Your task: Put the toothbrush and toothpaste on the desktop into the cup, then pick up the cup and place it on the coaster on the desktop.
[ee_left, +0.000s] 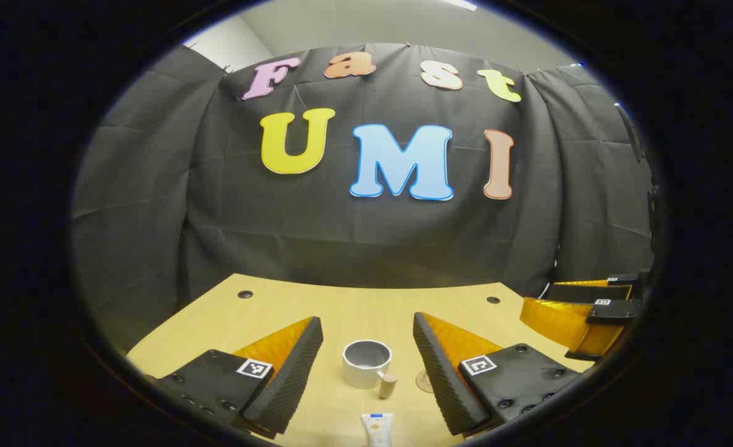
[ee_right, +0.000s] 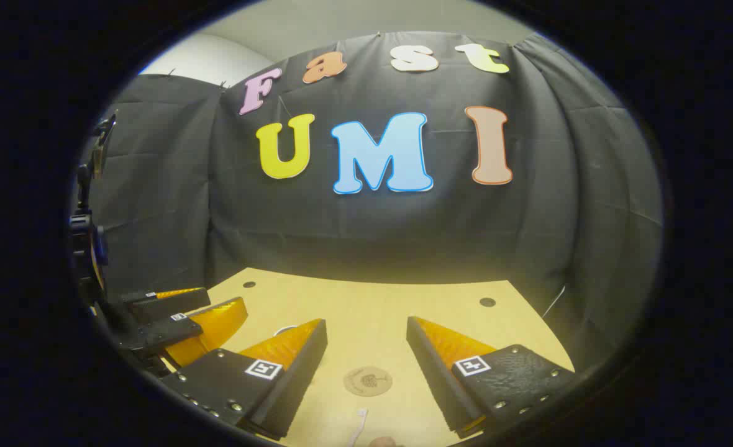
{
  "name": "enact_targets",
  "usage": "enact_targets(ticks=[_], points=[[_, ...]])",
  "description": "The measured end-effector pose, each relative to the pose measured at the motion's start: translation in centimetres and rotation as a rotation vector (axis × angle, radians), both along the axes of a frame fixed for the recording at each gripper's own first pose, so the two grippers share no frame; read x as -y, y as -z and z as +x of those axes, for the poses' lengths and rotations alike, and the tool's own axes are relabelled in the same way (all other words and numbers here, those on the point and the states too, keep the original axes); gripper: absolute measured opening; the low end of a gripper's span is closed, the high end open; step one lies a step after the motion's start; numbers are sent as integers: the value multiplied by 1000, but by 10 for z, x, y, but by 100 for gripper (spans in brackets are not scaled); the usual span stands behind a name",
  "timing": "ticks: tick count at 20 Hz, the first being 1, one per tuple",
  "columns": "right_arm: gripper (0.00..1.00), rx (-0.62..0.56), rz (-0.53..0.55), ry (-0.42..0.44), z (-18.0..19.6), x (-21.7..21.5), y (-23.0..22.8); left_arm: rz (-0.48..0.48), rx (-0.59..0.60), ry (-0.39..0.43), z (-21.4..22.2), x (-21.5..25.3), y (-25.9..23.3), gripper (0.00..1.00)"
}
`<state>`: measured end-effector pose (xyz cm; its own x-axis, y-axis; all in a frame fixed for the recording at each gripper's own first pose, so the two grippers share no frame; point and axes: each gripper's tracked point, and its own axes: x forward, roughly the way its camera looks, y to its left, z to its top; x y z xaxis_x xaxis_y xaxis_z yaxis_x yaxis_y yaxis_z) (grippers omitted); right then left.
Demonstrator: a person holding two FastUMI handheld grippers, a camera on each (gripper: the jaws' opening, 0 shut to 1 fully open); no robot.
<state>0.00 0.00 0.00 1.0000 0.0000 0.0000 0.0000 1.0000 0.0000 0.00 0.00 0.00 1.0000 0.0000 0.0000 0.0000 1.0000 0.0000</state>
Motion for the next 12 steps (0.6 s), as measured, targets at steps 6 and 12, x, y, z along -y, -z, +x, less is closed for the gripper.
enact_targets(ticks=[6,12], points=[[85,-15,10,13,-1,7,6,18,-30,15,10,6,2,94],[85,-28,27,37,-6,14,11,-2,-64,58,12,19,11,94]])
